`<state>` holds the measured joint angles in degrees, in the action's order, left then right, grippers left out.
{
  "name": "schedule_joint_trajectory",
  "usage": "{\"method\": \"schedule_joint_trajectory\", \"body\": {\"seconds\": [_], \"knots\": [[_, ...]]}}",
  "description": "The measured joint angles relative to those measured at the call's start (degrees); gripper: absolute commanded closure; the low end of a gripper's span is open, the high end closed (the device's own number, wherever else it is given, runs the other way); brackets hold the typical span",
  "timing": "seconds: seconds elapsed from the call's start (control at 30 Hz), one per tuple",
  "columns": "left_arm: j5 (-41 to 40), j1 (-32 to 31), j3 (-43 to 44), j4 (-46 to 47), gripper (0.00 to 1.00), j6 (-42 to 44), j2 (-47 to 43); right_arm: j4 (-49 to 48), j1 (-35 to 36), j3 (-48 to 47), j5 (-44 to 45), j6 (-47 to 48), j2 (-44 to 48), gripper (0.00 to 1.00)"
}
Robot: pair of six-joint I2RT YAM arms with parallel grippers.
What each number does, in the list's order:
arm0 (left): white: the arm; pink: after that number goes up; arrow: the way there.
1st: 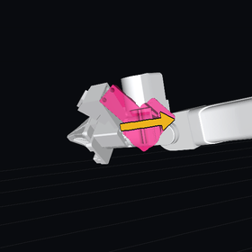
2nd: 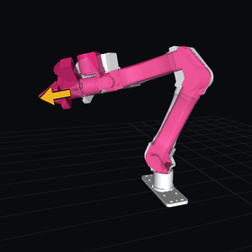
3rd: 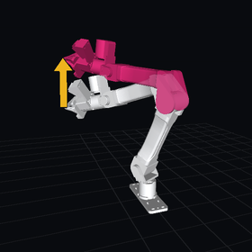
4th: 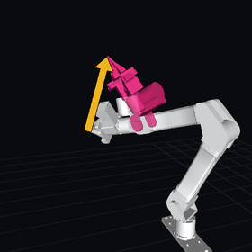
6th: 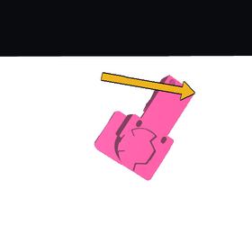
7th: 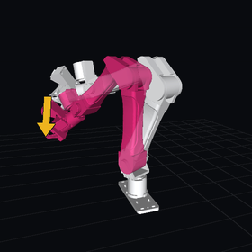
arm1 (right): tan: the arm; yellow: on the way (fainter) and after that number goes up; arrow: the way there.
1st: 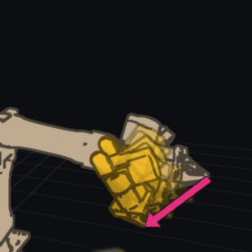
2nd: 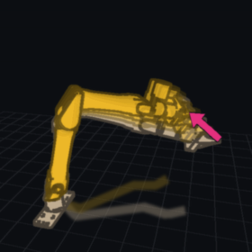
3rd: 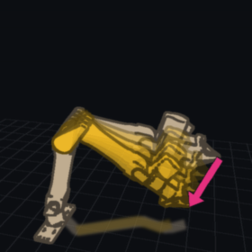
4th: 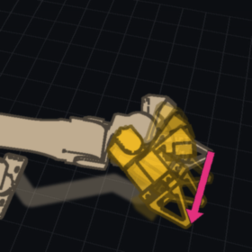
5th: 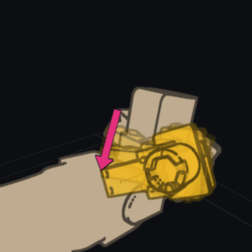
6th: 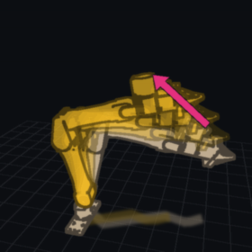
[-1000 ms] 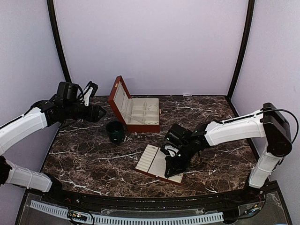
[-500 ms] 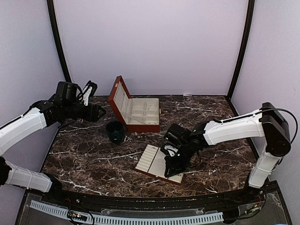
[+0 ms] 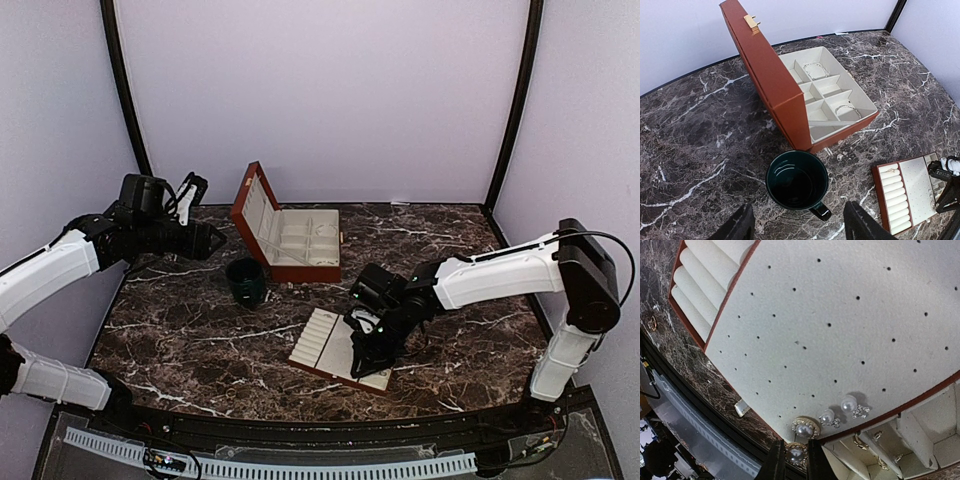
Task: Organize the mixed jewelry
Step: Place the earring in the earring holder.
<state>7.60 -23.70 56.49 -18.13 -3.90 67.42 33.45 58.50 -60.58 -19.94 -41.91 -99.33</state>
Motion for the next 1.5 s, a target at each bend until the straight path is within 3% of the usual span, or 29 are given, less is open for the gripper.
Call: {"method": "schedule_joint_trajectory", "body": {"seconds": [0.77, 1.5], "knots": [[-0.02, 0.00, -0.02, 0.00, 0.37, 0.28, 0.00, 0.90, 1.14, -0.70, 1.38, -0.66, -0.31, 0.98], [0.00, 0.00, -0.02, -0.02, 0.37, 0.28, -0.07, 1.57, 1.77, -1.03, 3.54, -2.14, 0.02, 0.83]]}}
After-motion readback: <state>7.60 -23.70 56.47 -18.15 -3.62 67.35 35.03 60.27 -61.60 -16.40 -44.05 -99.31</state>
